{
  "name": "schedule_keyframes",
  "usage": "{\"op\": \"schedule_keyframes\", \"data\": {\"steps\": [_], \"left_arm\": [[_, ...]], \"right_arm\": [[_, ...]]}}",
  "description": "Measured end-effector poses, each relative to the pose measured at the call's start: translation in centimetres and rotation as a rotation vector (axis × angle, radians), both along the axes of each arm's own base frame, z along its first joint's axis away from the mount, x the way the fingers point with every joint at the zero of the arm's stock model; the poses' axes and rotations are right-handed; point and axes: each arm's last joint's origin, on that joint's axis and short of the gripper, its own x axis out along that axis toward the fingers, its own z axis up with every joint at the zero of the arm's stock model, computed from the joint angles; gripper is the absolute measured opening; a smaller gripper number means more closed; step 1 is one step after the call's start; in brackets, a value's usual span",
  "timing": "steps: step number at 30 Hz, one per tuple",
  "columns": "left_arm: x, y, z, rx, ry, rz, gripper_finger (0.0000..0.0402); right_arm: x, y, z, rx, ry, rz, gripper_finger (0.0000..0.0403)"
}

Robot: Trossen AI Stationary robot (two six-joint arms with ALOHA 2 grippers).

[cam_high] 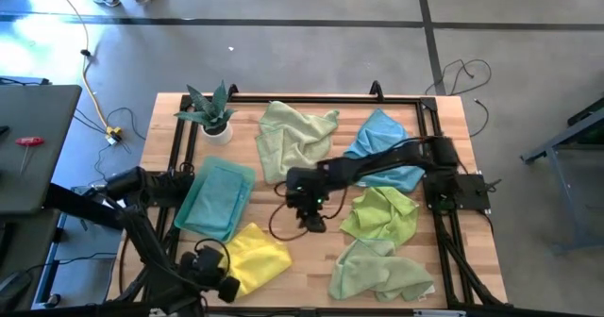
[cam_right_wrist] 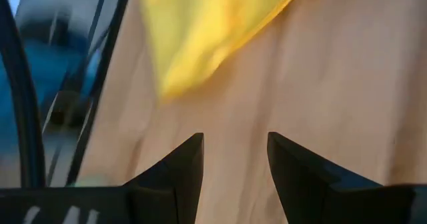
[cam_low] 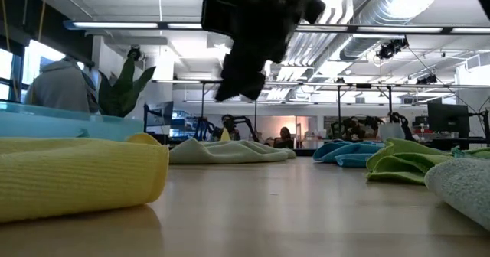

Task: Fold microfiber towels
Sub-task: Fold the yellow microfiber towel

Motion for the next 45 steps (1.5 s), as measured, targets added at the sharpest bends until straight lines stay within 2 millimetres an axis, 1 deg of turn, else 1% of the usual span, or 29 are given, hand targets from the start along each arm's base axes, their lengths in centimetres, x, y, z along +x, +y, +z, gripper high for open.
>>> {"op": "schedule_keyframes", "data": {"steps": [3,5,6,8,10,12,16,19,21,24,27,31,35,37,39,41,43,45], "left_arm": [[0.9,0.5,-1.3,-0.002,0.091,0.045,0.0],[1.4,0.8,-2.0,-0.044,0.178,0.081,0.0],[1.7,0.8,-2.3,-0.063,0.199,0.093,0.0],[2.2,0.5,-2.9,-0.082,0.171,0.093,0.0],[2.6,0.4,-3.0,-0.085,0.126,0.086,0.0],[3.3,0.4,-3.5,-0.105,0.11,0.085,0.0],[5.1,0.9,-5.3,-0.121,0.155,0.047,0.0],[6.9,1.6,-6.2,-0.135,0.158,-0.03,0.0],[8.3,2.1,-6.3,-0.147,0.122,-0.075,0.0],[10.0,3.7,-6.4,-0.099,0.09,-0.128,0.0],[11.6,5.8,-6.5,-0.026,0.078,-0.184,0.0],[13.9,8.8,-6.5,0.051,0.065,-0.248,0.0],[15.9,12.1,-6.5,0.109,0.059,-0.292,0.0],[16.6,13.3,-6.5,0.127,0.065,-0.314,0.0],[16.7,13.9,-6.2,0.158,0.056,-0.317,0.0],[16.4,13.7,-5.3,0.212,0.043,-0.332,0.0],[16.1,13.4,-3.4,0.245,-0.009,-0.352,0.0],[15.7,13.1,-1.8,0.26,-0.028,-0.393,0.0]], "right_arm": [[-0.5,0.7,-0.9,0.043,-0.131,-0.206,0.0158],[-0.9,1.4,-1.7,0.092,-0.16,-0.306,0.0158],[-1.0,1.8,-2.0,0.106,-0.173,-0.336,0.0158],[-1.2,2.6,-2.6,0.112,-0.2,-0.386,0.0158],[-1.3,3.4,-3.3,0.092,-0.199,-0.401,0.0158],[-1.5,4.0,-3.7,0.059,-0.2,-0.394,0.0158],[-1.9,4.7,-3.5,0.005,-0.203,-0.371,0.0158],[-2.4,5.0,-3.1,-0.011,-0.178,-0.355,0.0158],[-2.7,5.3,-2.8,-0.016,-0.17,-0.349,0.0158],[-3.7,5.6,-2.0,-0.078,-0.139,-0.324,0.0158],[-5.0,5.8,-0.5,-0.168,-0.125,-0.311,0.0158],[-7.0,5.5,1.7,-0.266,-0.086,-0.321,0.0158],[-8.9,4.9,2.9,-0.318,-0.001,-0.332,0.0158],[-9.7,4.8,3.2,-0.337,0.045,-0.341,0.0158],[-10.9,4.7,3.6,-0.372,0.099,-0.342,0.0158],[-12.1,4.7,4.3,-0.432,0.126,-0.349,0.0158],[-13.4,4.7,5.1,-0.511,0.13,-0.359,0.0158],[-14.2,4.7,6.1,-0.556,0.094,-0.382,0.0158]]}}
